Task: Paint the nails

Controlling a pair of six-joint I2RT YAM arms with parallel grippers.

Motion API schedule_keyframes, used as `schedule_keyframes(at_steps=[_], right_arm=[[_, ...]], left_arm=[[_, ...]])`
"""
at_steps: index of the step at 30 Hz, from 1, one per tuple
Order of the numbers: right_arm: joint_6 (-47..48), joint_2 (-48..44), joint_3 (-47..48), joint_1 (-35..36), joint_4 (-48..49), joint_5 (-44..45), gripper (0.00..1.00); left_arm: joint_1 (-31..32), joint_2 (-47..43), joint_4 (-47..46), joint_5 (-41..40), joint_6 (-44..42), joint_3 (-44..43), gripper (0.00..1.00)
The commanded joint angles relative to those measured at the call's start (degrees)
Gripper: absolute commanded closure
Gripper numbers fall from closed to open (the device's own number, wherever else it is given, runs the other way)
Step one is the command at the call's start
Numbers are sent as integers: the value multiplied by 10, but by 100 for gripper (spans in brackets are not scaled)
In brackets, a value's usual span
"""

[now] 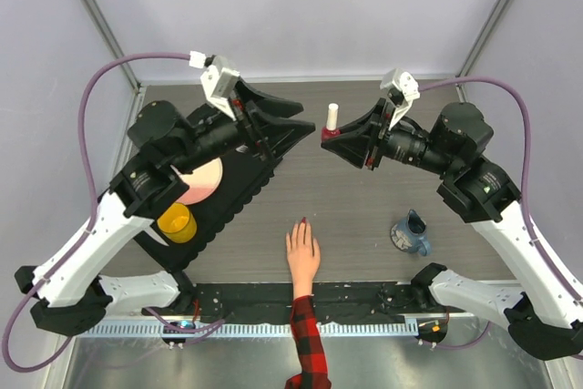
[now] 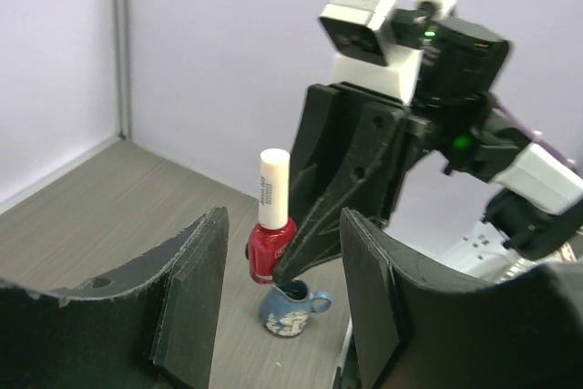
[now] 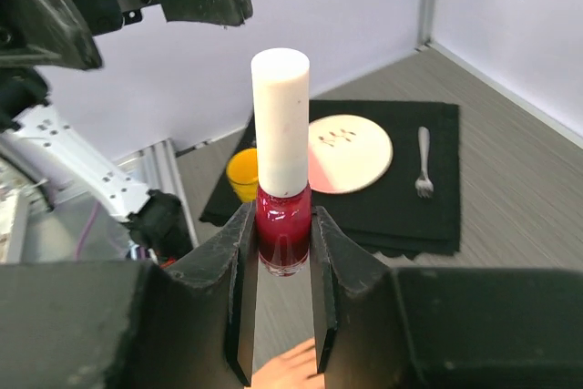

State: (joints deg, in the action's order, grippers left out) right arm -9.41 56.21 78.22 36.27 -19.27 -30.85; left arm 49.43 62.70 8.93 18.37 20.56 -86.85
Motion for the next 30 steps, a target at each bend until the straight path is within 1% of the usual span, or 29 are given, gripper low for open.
schedule_keyframes(at_steps=[1, 2, 6, 7, 9, 10, 13, 22, 23, 25, 26, 27, 29, 30], right_arm=[[16, 0, 40, -1, -17, 89, 99], [18, 1, 47, -1, -21, 95, 99], [17, 3, 56, -1, -34, 102, 99], [16, 1, 57, -1, -36, 100, 99], [17, -2, 57, -1, -37, 99, 99], [17, -3, 56, -1, -37, 100, 99], [14, -5, 55, -1, -38, 100, 99], [11, -9, 55, -1, -38, 91, 99], [11, -10, 55, -1, -38, 90, 99], [12, -13, 55, -1, -38, 87, 99], [13, -14, 55, -1, -38, 85, 99], [15, -16, 54, -1, -38, 80, 99], [23, -21, 47, -1, -32, 39, 99], [25, -28, 43, -1, -25, 11, 99]], left_arm=[[10, 35, 1, -61, -1, -35, 45], [15, 50, 6, -68, -10, -43, 46], [65, 83, 48, -141, -54, -91, 46], [73, 89, 53, -172, -60, -97, 46], [88, 105, 60, -179, -74, -111, 47], [92, 110, 59, -200, -75, -114, 47], [101, 126, 57, -207, -75, -123, 49], [114, 161, 59, -223, -78, -140, 58], [114, 161, 63, -223, -78, -140, 63], [114, 163, 64, -210, -79, -140, 78], [114, 163, 65, -197, -81, -140, 94], [114, 163, 65, -156, -85, -140, 100], [107, 157, 59, -78, -89, -132, 100], [97, 156, 49, 99, -76, -127, 100]])
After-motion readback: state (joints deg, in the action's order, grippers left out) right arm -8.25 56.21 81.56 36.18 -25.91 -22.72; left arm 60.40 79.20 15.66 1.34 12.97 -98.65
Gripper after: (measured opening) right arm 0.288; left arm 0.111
